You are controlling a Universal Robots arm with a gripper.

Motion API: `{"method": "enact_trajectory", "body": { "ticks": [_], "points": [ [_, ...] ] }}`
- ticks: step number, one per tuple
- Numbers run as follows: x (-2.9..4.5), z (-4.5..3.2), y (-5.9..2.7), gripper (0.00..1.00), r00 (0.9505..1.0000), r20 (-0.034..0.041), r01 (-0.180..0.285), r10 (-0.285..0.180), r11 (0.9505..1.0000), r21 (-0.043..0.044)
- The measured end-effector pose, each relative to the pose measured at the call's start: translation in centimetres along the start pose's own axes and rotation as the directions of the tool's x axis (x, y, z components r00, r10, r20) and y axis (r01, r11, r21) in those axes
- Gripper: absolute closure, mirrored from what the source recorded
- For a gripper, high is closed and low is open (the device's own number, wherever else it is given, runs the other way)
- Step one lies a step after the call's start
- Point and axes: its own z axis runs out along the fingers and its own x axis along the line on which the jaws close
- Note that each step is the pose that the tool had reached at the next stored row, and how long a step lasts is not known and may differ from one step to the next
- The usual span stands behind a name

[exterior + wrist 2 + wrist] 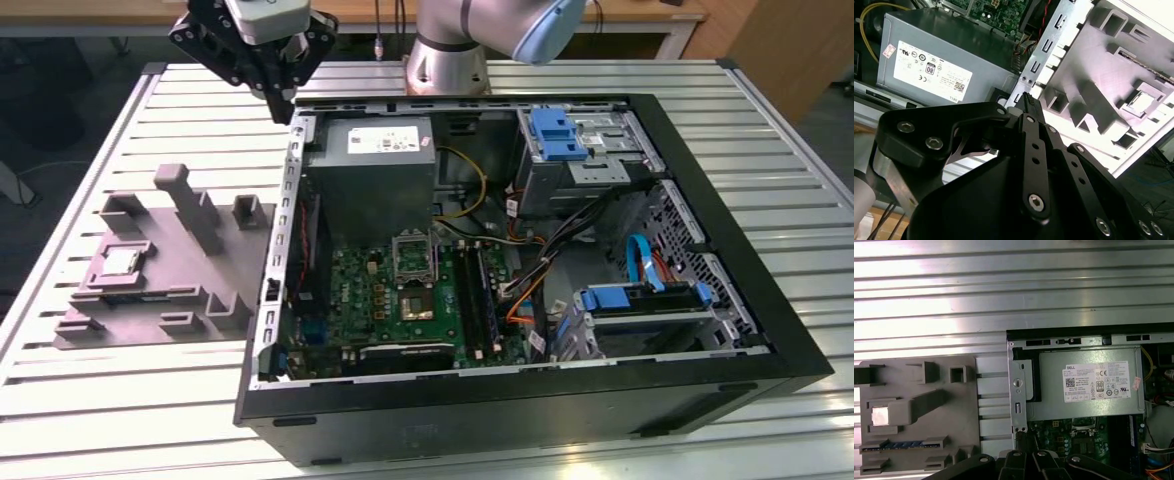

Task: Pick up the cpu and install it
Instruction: 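Reach for the cpu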

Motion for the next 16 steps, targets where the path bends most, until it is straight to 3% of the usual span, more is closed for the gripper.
{"method": "enact_trajectory", "body": {
  "ticks": [16],
  "points": [
    [0.36,-0.01,-0.03,0.89,1.0,0.0,0.0,0.0,1.0,0.0]
  ]
}}
